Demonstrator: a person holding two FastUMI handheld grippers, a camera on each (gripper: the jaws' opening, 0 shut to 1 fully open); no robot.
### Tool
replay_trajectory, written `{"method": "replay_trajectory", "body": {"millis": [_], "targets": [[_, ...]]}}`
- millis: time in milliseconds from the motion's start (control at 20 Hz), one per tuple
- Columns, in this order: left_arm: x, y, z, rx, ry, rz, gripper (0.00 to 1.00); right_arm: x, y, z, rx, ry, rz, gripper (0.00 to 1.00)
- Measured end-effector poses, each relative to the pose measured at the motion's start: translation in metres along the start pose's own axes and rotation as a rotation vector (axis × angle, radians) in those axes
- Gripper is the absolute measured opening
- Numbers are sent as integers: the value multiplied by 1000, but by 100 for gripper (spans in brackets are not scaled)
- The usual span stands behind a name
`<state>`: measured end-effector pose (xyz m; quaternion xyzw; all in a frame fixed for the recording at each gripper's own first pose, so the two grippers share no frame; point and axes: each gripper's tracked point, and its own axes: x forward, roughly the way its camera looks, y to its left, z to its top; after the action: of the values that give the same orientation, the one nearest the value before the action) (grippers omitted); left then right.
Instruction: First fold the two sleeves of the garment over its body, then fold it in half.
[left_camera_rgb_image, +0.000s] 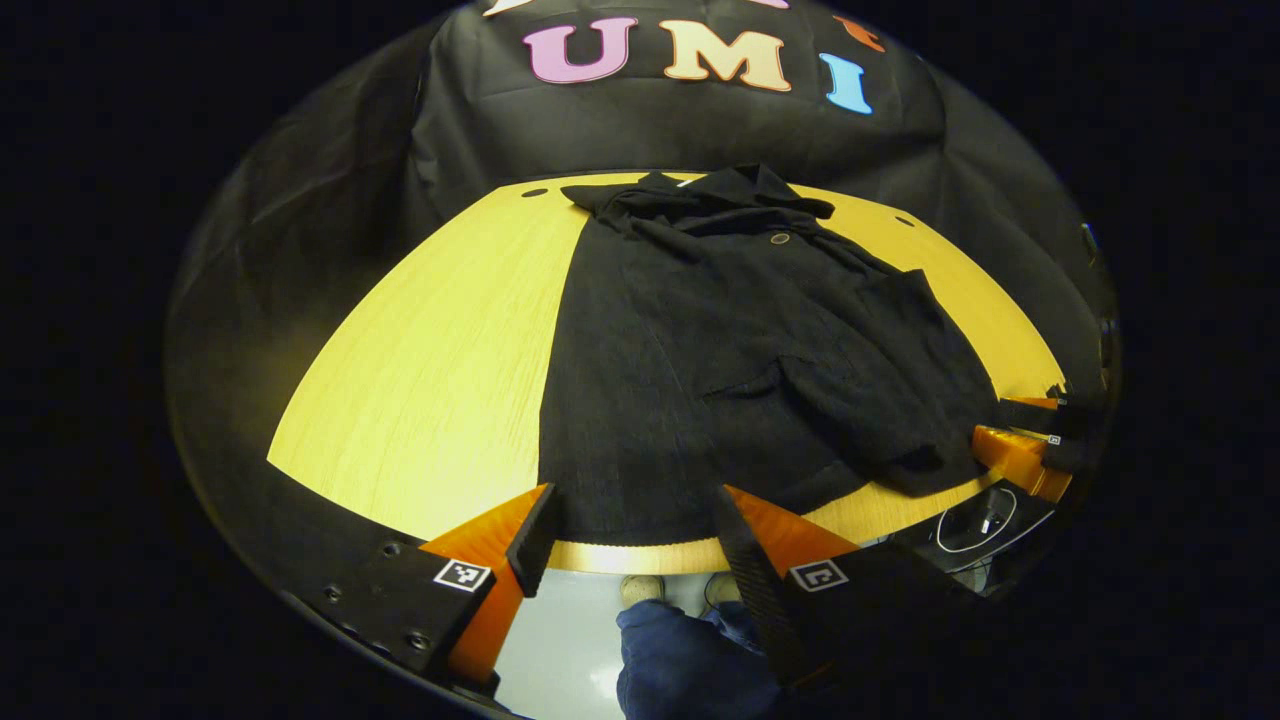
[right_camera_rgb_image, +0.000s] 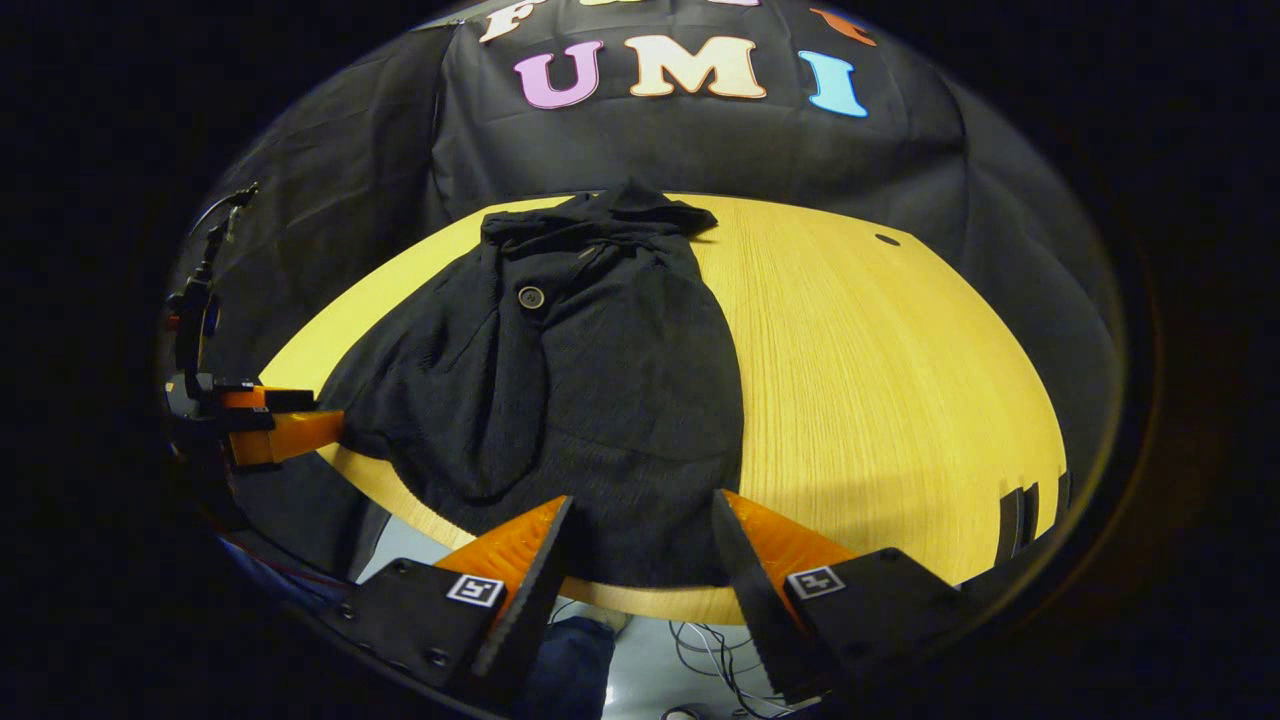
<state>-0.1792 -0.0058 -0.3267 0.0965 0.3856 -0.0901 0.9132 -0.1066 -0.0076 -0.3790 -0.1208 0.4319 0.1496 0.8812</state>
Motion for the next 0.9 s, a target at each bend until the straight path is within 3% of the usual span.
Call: {"method": "replay_trajectory", "body": {"millis": [50,150,250,300,350,400,550,600,650,900], "targets": [[0,0,-1,0,0,-3,84,1,5,0,-6,2,12,86],[2,-2,0,5,4,-17,74,1,5,1,-14,0,9,74],[2,-1,1,6,12,-31,65,1,8,0,3,4,26,70],[3,0,2,2,14,-34,61,1,8,1,2,4,27,62],[4,2,3,-8,15,-38,50,1,11,1,1,5,42,62],[4,3,5,-23,10,-42,40,1,15,2,5,6,55,48],[5,4,5,-53,2,-41,16,4,21,2,21,16,83,30],[5,4,6,-57,2,-36,13,4,23,3,36,19,87,19],[4,5,6,-57,-2,-29,4,3,24,3,51,25,83,16],[5,5,8,-41,21,-20,0,2,25,6,46,36,59,0]]}}
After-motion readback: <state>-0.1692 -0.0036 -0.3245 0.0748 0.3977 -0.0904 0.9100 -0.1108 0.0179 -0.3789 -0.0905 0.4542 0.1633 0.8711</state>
